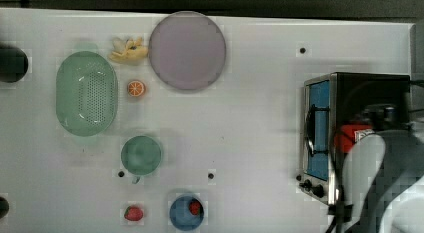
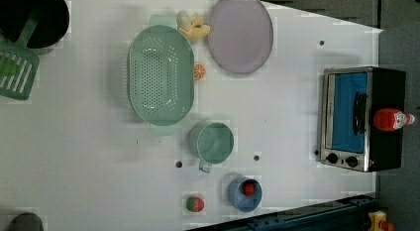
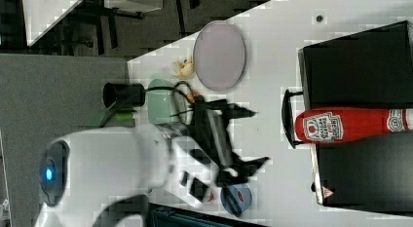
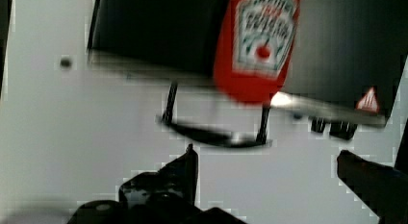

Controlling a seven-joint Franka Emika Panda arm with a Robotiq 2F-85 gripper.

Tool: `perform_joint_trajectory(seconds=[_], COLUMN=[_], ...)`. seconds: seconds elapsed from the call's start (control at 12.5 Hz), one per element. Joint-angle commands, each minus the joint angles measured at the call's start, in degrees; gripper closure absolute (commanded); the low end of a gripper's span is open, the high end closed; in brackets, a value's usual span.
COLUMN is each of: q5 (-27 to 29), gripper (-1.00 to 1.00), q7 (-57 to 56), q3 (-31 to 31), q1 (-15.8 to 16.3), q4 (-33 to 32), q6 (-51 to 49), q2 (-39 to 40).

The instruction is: Pick Ketchup from oven and place it on table.

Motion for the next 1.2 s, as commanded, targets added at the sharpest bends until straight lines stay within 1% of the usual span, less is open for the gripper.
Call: perform_joint_trajectory(seconds=[0.08,0.16,0.32,0.56,0.72,0.8,1.04,1.12,1.2], q5=[1.0,1.2,8.2,10.2,12.8,13.1,14.0,14.1,14.1], gripper=[-1.00,-1.00,-1.00,-1.00,-1.00,-1.00,-1.00,-0.49,-0.26], q7=[-2.3,-2.2,0.0,0.0,0.1,0.1,0.0,0.0,0.0], q3=[-3.9,-4.9,-6.7,-7.2,-7.2,-7.2,-7.0,-7.0,-7.0], q1=[0.0,-0.1,-0.7,-1.4,-1.7,-1.9,-2.2,-2.2,-2.1], q4=[2.1,2.1,2.1,2.1,2.0,1.9,1.3,1.0,1.2], q6=[4.9,6.4,7.5,10.0,12.3,12.0,12.0,12.0,12.0], q2=[3.0,5.3,9.7,13.6,16.3,17.7,18.9,18.9,18.7])
